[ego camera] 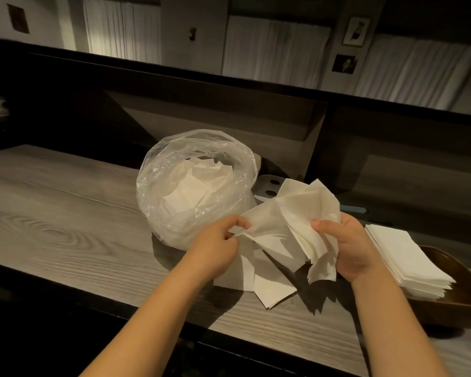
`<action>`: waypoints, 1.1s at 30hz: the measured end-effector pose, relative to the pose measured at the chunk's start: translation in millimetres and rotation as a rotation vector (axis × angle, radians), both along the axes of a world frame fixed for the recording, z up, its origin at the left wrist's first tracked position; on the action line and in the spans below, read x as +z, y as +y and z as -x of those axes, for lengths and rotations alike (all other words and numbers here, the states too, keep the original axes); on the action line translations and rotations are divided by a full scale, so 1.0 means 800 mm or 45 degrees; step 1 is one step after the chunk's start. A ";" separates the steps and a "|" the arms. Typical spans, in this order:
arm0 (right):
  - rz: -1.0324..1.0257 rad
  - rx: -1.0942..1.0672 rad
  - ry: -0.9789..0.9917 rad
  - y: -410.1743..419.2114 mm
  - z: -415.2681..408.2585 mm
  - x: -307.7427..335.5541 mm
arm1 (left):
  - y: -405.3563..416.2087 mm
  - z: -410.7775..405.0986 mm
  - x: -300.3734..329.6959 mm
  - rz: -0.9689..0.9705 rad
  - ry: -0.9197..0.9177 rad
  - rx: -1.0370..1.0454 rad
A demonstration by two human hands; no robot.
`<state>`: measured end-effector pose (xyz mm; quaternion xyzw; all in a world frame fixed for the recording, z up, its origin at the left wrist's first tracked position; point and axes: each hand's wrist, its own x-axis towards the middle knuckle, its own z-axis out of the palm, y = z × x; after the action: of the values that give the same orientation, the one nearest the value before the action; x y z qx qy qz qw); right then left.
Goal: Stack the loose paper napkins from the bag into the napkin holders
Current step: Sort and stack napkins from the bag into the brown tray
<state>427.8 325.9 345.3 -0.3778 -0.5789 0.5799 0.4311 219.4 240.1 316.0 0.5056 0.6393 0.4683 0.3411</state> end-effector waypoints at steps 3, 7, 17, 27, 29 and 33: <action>-0.007 0.023 0.031 0.000 -0.001 0.000 | 0.003 0.003 -0.007 -0.037 -0.223 0.099; 0.006 -0.009 0.021 0.003 -0.003 -0.002 | 0.007 0.005 -0.010 -0.102 -0.464 0.220; -0.018 -0.274 0.209 0.006 0.001 0.000 | -0.004 -0.008 0.005 -0.098 -1.222 0.053; 0.008 -0.453 0.224 0.014 0.004 -0.005 | 0.008 -0.008 -0.018 -0.157 0.001 0.159; 0.008 -0.454 0.213 0.013 0.005 -0.005 | 0.009 -0.010 -0.017 -0.152 0.054 0.176; 0.015 -0.441 0.221 0.013 0.005 -0.005 | 0.004 -0.019 -0.003 -0.129 -0.367 0.207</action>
<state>423.6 336.2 341.3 -0.4230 -0.4625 0.5307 0.5705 234.3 243.3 313.7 0.3963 0.5982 0.5937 0.3642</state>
